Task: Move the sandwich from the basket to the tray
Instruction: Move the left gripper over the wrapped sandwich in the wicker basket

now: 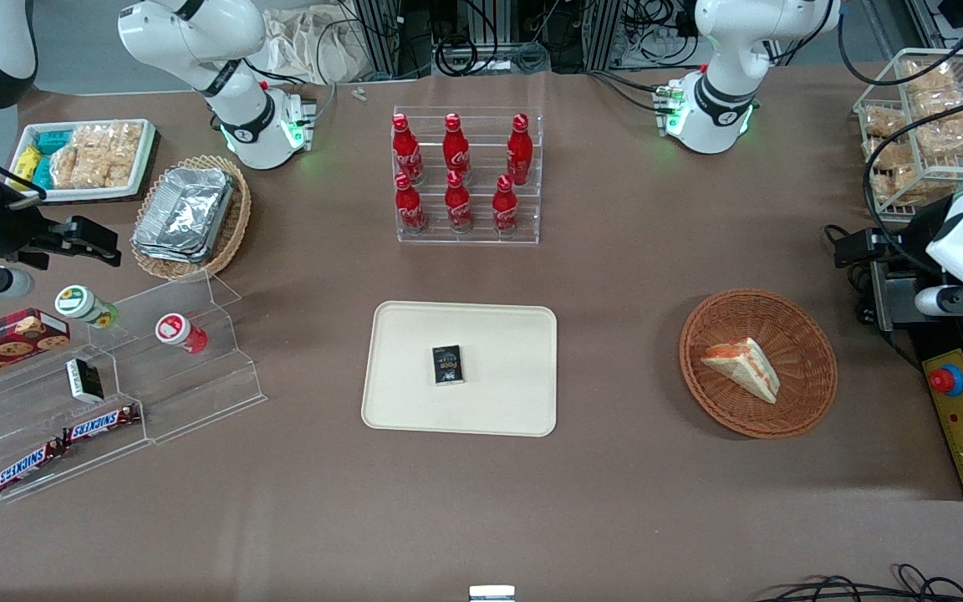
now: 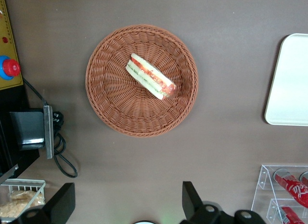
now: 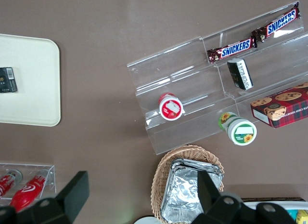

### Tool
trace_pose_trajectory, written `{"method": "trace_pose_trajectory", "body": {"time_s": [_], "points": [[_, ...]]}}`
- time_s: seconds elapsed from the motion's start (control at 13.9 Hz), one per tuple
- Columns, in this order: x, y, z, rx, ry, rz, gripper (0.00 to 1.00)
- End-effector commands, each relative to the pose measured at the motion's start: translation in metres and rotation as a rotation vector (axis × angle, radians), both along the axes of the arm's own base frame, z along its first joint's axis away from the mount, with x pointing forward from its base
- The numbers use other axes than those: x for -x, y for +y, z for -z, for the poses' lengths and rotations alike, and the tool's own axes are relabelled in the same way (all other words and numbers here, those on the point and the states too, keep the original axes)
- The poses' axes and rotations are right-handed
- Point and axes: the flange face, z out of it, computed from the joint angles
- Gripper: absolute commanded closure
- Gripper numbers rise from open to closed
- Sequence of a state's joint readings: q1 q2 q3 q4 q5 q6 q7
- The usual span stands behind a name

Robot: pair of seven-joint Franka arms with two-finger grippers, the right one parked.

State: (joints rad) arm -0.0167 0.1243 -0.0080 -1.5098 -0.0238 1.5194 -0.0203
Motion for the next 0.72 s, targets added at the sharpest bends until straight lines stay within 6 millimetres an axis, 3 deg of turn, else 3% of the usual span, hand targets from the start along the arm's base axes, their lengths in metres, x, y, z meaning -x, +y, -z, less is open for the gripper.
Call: {"method": "trace_pose_trajectory", "body": {"time_s": [0.0,0.14,0.29,0.65], "points": [[-0.008,0.002,-0.007,0.004,-0.040,0.013,0.01],[-0.011,0.001,-0.004,0.010,-0.041,-0.001,0.01],[-0.011,0.000,0.014,0.012,-0.006,-0.002,0.01],[-0.006,0.000,0.105,0.007,0.037,-0.027,0.01]]}}
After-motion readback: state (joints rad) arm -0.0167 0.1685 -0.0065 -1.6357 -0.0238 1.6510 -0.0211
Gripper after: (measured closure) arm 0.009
